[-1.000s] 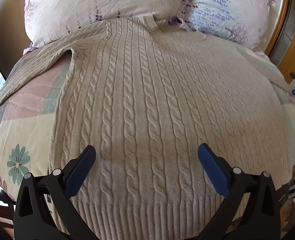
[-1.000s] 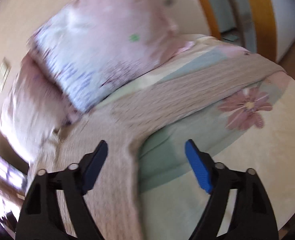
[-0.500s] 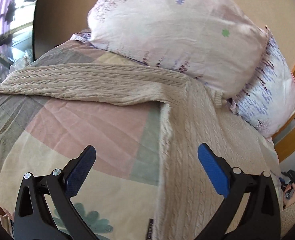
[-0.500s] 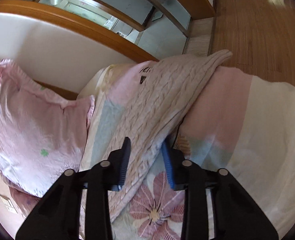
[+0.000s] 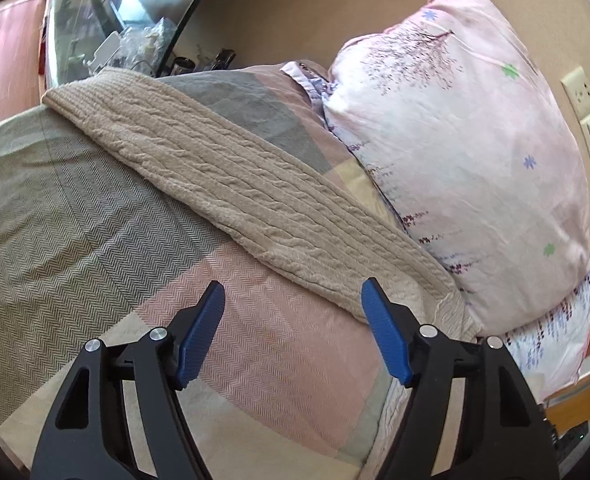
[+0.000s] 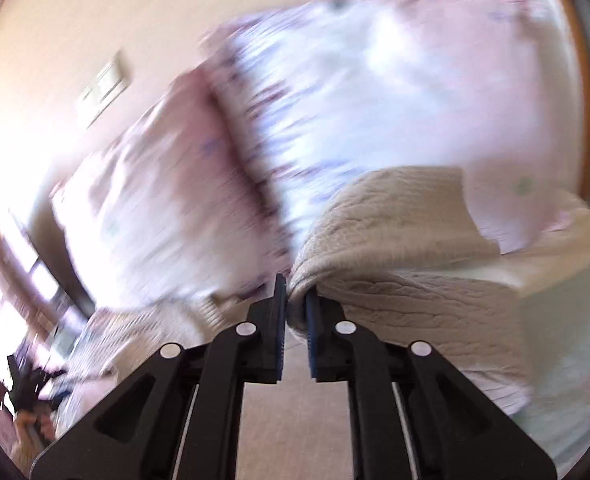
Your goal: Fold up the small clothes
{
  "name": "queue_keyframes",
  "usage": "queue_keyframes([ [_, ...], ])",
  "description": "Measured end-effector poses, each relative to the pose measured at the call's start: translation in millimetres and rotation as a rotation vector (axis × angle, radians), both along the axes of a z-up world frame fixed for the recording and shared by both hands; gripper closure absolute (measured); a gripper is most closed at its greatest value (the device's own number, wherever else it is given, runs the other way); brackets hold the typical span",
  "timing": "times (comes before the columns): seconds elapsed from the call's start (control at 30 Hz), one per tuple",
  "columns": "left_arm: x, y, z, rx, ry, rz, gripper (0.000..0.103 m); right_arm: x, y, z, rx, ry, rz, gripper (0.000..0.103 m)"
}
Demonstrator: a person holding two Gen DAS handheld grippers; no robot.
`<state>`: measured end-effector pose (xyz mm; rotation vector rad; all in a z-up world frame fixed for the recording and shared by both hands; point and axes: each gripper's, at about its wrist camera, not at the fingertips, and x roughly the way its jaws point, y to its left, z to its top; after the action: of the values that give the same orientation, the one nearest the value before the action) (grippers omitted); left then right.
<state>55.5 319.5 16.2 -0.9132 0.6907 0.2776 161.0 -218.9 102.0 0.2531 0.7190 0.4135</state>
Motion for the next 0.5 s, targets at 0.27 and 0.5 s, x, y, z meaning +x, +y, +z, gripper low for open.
queue_keyframes([
  [0.27, -6, 46, -24, -0.174, -0.024, 0.144, 0.056, -3, 17, -18, -0.05, 0.037, 0.037, 0.03],
  [0.5, 2, 85, -37, -0.262, -0.048, 0.258, 0.085, -14, -45, -32, -0.083, 0.06, -0.081, 0.025],
])
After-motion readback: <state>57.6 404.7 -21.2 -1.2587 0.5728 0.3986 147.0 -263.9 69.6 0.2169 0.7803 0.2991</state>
